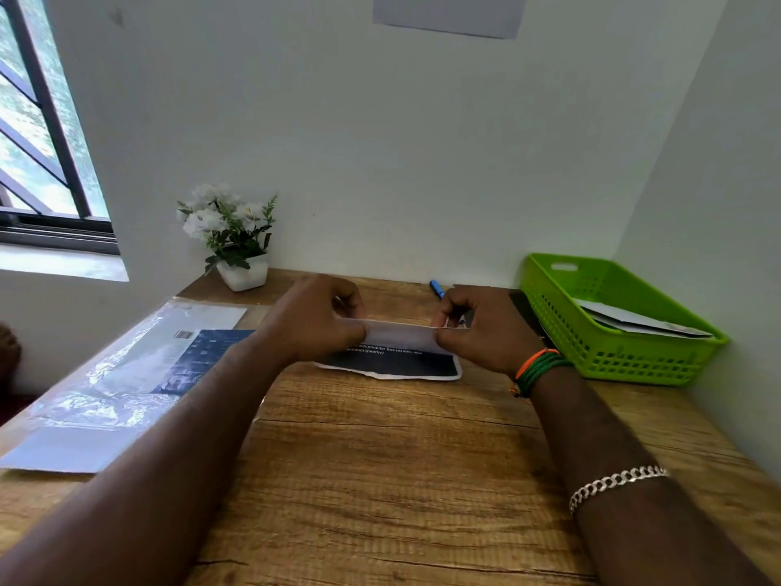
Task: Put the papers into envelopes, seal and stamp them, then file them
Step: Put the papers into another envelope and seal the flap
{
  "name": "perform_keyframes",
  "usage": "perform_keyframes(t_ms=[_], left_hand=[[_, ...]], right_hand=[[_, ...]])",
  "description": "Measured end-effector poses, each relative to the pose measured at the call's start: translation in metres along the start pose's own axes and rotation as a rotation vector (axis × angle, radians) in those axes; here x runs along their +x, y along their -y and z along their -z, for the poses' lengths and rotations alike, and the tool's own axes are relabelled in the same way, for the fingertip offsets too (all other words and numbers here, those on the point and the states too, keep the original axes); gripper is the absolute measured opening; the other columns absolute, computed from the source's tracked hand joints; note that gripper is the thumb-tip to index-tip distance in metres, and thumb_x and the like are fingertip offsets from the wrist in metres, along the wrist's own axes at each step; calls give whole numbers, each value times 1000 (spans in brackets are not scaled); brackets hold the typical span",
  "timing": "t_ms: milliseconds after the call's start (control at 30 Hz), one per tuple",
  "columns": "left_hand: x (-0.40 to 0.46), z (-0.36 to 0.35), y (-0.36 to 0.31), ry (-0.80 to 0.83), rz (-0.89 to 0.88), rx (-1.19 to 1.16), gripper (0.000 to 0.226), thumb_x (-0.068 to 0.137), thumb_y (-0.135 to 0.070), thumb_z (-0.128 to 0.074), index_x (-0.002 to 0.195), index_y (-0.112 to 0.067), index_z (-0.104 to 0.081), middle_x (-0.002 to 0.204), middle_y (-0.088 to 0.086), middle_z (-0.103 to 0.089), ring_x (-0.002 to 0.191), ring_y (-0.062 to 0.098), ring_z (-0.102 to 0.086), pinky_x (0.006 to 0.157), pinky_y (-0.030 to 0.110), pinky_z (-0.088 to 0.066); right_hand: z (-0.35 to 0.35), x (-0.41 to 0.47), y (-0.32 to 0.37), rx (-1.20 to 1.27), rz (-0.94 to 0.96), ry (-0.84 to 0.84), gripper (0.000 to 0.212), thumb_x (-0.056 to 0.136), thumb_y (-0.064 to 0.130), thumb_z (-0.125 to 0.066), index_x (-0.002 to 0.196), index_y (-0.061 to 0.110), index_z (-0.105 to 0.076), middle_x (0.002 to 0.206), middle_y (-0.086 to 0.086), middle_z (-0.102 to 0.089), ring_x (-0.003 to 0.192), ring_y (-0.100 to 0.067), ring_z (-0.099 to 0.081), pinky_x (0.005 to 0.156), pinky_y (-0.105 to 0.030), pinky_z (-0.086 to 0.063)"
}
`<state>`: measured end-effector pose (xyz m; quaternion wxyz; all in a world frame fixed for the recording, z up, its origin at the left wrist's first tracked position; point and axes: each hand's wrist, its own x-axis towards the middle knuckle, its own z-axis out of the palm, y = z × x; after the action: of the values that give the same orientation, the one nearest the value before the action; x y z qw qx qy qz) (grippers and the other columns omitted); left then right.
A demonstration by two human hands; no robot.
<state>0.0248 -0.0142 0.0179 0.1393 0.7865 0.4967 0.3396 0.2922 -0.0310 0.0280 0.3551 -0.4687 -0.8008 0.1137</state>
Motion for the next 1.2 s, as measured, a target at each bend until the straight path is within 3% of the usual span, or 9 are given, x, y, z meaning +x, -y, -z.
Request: perform_keyframes(t_ms=[133, 233, 300, 400, 567, 733, 867, 1033, 1200], left_hand=[[-2, -2, 2, 185, -5, 38, 20, 73, -46, -84, 82, -32, -73, 88, -15, -73, 93, 2, -66, 87, 40, -59], [-3, -6, 5, 287, 54, 96, 36, 72, -61, -83, 93, -34, -72, 102, -18, -68, 101, 3, -62, 85, 28, -55], [-2, -10, 6, 299, 78, 138, 43, 71, -66, -81, 97, -34, -71, 108, -18, -64, 103, 4, -58, 82, 24, -51], [-2, -13, 5, 291, 97, 166, 46, 71, -67, -80, 103, -36, -68, 115, -15, -62, 108, 6, -56, 89, 30, -51], [-1, -17, 3, 290, 114, 150, 45, 74, -60, -82, 108, -34, -69, 116, -13, -59, 109, 9, -54, 87, 27, -49], [1, -20, 3, 284, 120, 139, 43, 75, -57, -83, 108, -34, -67, 116, -14, -59, 108, 7, -54, 86, 25, -48], [0, -25, -3, 296, 101, 178, 52, 79, -60, -77, 122, -35, -63, 117, -16, -53, 111, 8, -52, 91, 29, -48], [-1, -45, -16, 334, 19, 307, 72, 84, -70, -62, 143, -30, -53, 134, -8, -49, 119, 14, -46, 100, 39, -47], [-1, -40, -16, 284, 112, 366, 68, 84, -67, -66, 138, -27, -57, 136, -5, -54, 121, 16, -51, 100, 38, -49]], right_hand=[[-4, 0, -2, -75, -21, 139, 8, 71, 16, -76, 75, 20, -71, 77, 5, -70, 76, -7, -65, 79, -23, -53], [-8, 0, -4, -137, -58, 249, 10, 73, 17, -78, 77, 23, -70, 79, 8, -68, 78, -7, -65, 76, -19, -50], [-11, 0, -5, -164, -101, 319, 13, 75, 17, -77, 78, 26, -68, 83, 13, -64, 83, -8, -64, 72, -15, -44], [-14, 1, -7, -183, -147, 379, 13, 78, 24, -76, 84, 32, -67, 93, 16, -60, 89, -8, -61, 72, -16, -42], [-22, 4, -5, -232, -142, 307, 30, 84, 45, -72, 112, 33, -68, 115, 13, -63, 97, -5, -57, 80, -21, -44], [-40, 3, 3, -362, -137, 347, 46, 96, 42, -59, 138, 27, -54, 139, 5, -53, 124, -14, -50, 103, -32, -46], [-44, 4, 7, -442, -114, 352, 45, 98, 43, -53, 140, 25, -53, 140, 2, -52, 127, -19, -49, 106, -41, -46], [-48, 6, 9, -473, -124, 358, 44, 97, 43, -53, 139, 27, -56, 132, 1, -54, 122, -21, -51, 101, -44, -48], [-49, 6, 10, -516, -138, 363, 44, 98, 44, -51, 139, 30, -55, 134, 1, -52, 123, -22, -49, 101, -45, -48]])
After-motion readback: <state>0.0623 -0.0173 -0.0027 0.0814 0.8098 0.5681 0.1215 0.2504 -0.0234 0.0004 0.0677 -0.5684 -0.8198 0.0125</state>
